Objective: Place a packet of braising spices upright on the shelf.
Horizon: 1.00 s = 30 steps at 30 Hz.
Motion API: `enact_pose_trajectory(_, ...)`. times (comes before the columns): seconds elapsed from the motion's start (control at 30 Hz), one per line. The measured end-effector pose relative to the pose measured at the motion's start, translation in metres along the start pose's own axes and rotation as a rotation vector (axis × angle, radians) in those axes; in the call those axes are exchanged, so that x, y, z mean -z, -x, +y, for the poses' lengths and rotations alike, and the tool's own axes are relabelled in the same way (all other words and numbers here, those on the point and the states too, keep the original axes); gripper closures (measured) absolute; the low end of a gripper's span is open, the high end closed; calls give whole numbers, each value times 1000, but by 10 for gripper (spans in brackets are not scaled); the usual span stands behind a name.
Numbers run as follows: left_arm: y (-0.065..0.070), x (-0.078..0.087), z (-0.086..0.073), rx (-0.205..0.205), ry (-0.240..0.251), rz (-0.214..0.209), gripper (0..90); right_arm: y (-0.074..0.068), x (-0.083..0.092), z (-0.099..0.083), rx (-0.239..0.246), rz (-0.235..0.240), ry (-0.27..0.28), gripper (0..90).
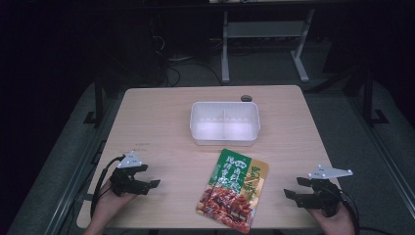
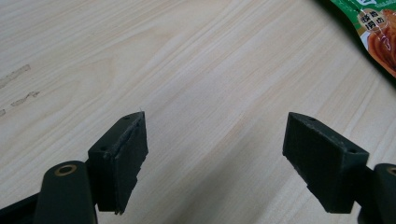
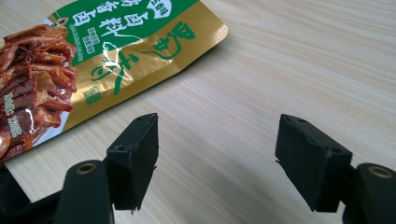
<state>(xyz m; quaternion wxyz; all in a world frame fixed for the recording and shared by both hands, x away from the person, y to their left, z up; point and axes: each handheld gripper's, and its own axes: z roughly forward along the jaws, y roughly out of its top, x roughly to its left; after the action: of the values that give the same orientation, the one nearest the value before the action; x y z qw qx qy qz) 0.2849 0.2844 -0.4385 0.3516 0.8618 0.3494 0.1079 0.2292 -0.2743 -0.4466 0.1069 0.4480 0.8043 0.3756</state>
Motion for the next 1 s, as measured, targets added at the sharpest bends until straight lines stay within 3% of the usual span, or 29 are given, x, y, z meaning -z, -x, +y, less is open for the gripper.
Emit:
enact_pose_trajectory(0.3, 10, 1, 5, -21, 11, -31, 251, -1, -1, 2, 8, 6, 4, 296)
enact_pose_trajectory(0.5, 21, 0, 13, -35, 34, -97, 328, 0, -2, 4, 5, 12, 2, 293)
enact_pose_trajectory(0.6, 29, 0, 22, -59, 51, -132, 436, 1, -3, 4, 4, 14, 4, 289)
enact_pose_trajectory(0.83, 41, -2, 32, -106, 33, -184, 620, 1, -4, 6, 3, 12, 6, 287)
enact_pose_trajectory(0.87, 46, -2, 35, -109, 29, -214, 643, 1, -4, 6, 3, 11, 5, 286)
enact_pose_trajectory(1.0, 54, -4, 42, -137, 19, -236, 682, 1, -4, 8, 9, 9, 8, 286)
